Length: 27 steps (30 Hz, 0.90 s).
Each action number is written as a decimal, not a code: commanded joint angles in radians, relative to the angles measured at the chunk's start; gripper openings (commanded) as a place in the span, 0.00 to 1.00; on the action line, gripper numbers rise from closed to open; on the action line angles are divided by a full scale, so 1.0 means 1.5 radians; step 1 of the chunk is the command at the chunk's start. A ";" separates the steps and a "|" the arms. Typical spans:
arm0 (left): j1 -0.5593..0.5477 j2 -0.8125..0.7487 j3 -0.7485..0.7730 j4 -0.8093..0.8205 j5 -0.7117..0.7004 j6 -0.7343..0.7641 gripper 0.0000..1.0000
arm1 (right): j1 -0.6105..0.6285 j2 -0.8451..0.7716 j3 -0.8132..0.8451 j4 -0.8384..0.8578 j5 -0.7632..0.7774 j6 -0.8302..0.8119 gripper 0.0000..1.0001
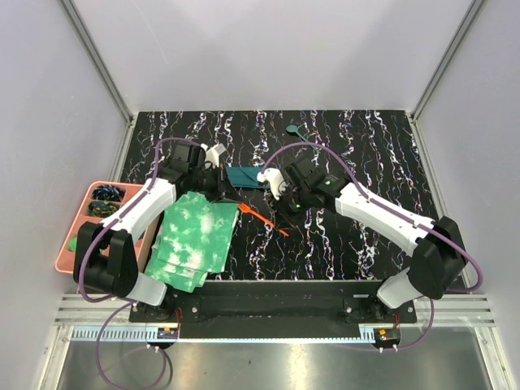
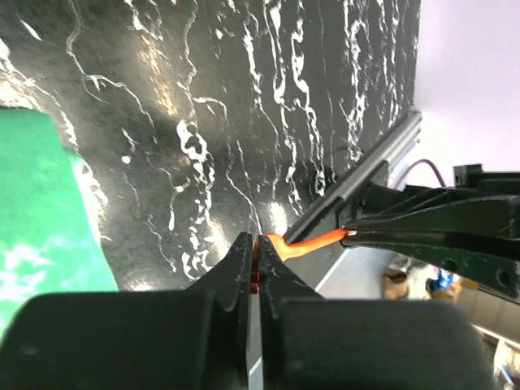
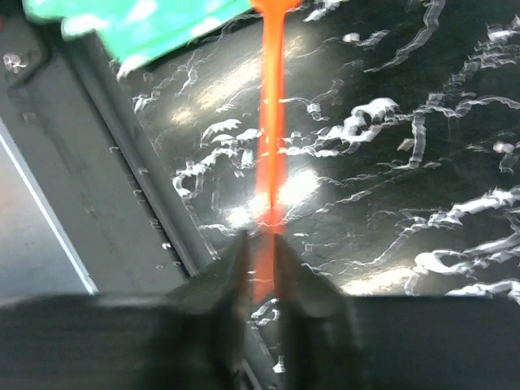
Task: Fold the napkin into a case and place the utensils inside
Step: Pass from the right arm to the left, then insert the fork into the folded napkin.
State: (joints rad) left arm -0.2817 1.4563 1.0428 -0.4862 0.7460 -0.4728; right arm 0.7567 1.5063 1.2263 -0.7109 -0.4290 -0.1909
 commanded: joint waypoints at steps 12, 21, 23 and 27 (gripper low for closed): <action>0.225 -0.031 -0.070 0.339 -0.175 -0.093 0.00 | -0.200 0.134 0.097 0.119 0.161 0.324 0.85; 0.251 0.108 -0.024 0.400 -0.203 -0.067 0.00 | -0.269 0.256 0.151 0.195 0.036 0.377 0.51; 0.250 0.123 -0.013 0.408 -0.209 -0.064 0.00 | -0.269 0.289 0.169 0.224 0.003 0.385 0.37; 0.249 0.161 0.013 0.401 -0.214 -0.056 0.00 | -0.268 0.346 0.212 0.255 -0.056 0.403 0.16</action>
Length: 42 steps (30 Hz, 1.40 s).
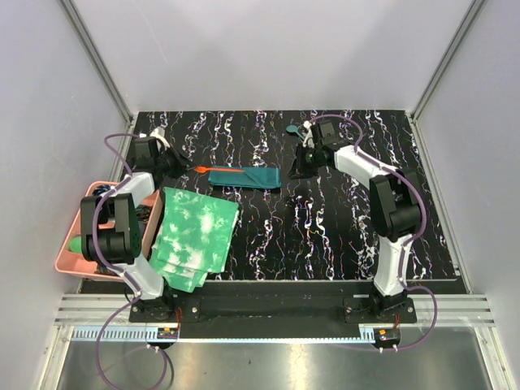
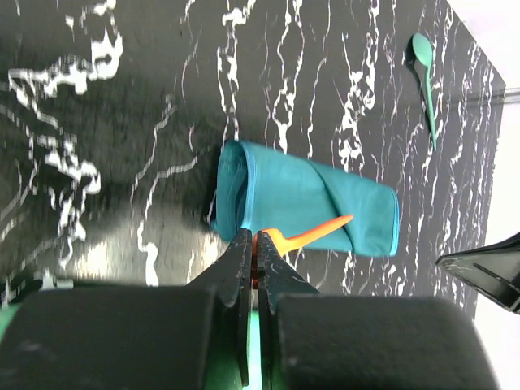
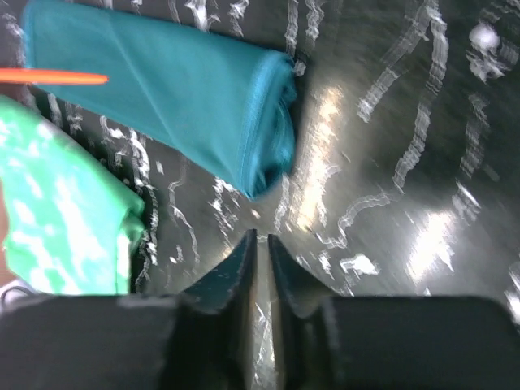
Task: Fold the napkin into a case and place the utensils inside
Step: Insert the fork into the folded napkin.
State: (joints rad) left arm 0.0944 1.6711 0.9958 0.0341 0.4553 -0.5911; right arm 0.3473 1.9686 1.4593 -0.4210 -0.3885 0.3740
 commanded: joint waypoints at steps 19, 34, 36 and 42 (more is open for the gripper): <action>-0.024 0.067 0.073 -0.001 -0.043 0.051 0.00 | 0.010 0.192 0.165 0.103 -0.151 0.054 0.00; -0.046 0.103 0.069 0.049 -0.041 0.013 0.00 | 0.007 0.215 0.141 0.112 -0.124 0.059 0.00; -0.046 0.103 0.067 0.049 -0.041 0.013 0.00 | 0.007 0.221 0.143 0.111 -0.121 0.064 0.00; -0.059 0.099 0.059 0.058 -0.039 0.009 0.00 | 0.004 0.227 0.136 0.112 -0.105 0.063 0.00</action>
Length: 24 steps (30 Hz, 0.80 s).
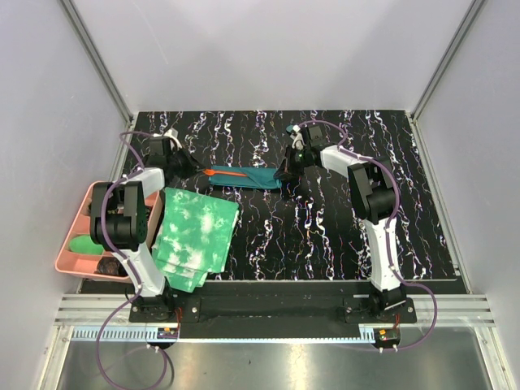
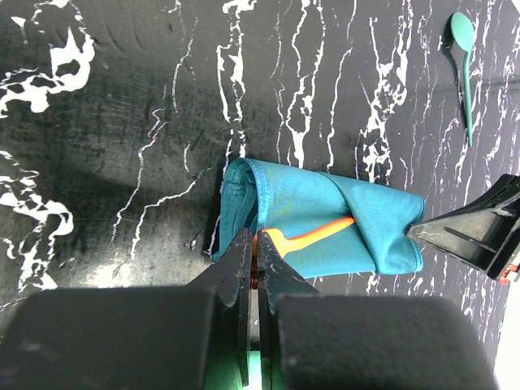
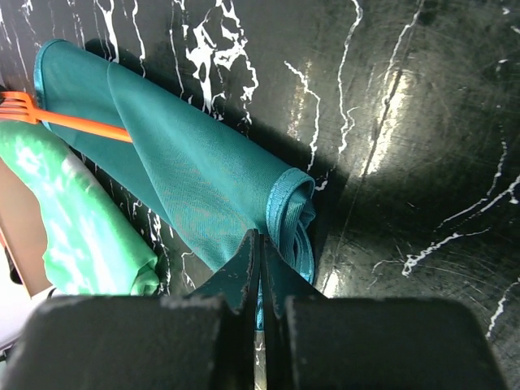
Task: Fold the napkin into a case and place the utensils inside
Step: Insert the fork into the folded napkin.
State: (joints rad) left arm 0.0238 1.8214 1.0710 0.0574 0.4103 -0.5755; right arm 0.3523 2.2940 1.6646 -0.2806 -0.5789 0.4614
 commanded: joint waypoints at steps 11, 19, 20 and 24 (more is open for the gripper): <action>-0.045 0.022 -0.006 0.082 0.004 -0.047 0.00 | 0.000 0.014 0.004 0.018 0.013 0.009 0.00; -0.064 0.053 -0.004 0.087 0.009 -0.059 0.00 | 0.001 0.014 0.008 0.021 0.007 0.009 0.00; -0.066 0.056 -0.002 0.086 0.011 -0.059 0.00 | 0.000 0.013 0.008 0.023 0.006 0.009 0.00; -0.075 0.064 0.008 0.063 0.001 -0.051 0.00 | 0.000 0.016 0.011 0.022 0.001 0.010 0.00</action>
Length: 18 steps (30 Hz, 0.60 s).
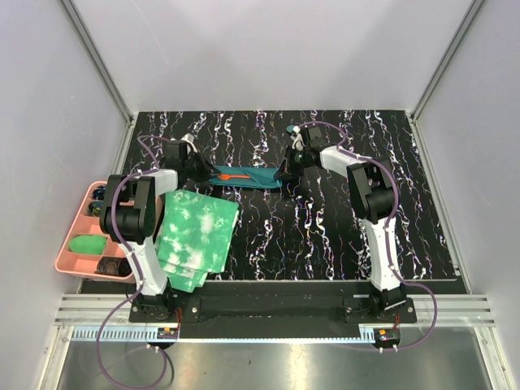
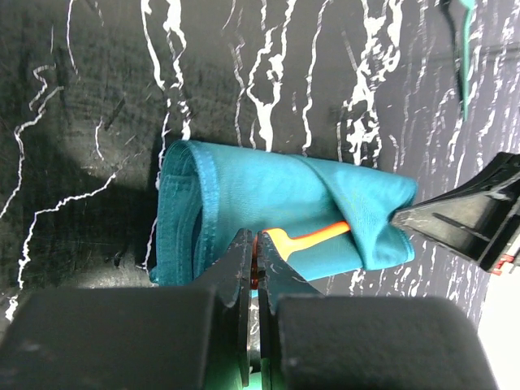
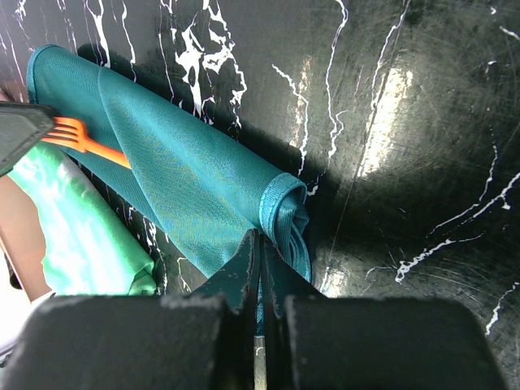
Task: Fold the napkin into a case and place the utensils inside
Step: Insert the fork into the folded napkin.
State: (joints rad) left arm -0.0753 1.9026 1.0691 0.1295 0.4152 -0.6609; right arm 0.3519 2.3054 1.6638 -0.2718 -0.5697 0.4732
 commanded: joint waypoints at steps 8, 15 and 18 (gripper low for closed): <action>-0.020 0.030 0.047 -0.041 -0.016 0.041 0.00 | 0.001 0.010 0.017 0.017 -0.008 0.002 0.00; -0.024 0.045 0.074 -0.084 -0.018 0.041 0.00 | 0.001 0.005 0.014 0.018 -0.011 -0.005 0.00; -0.024 0.032 0.078 -0.105 -0.038 0.041 0.20 | 0.001 0.000 0.014 0.017 -0.013 -0.007 0.00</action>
State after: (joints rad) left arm -0.1070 1.9625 1.1477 0.0216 0.4091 -0.6235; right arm 0.3519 2.3070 1.6638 -0.2657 -0.5735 0.4728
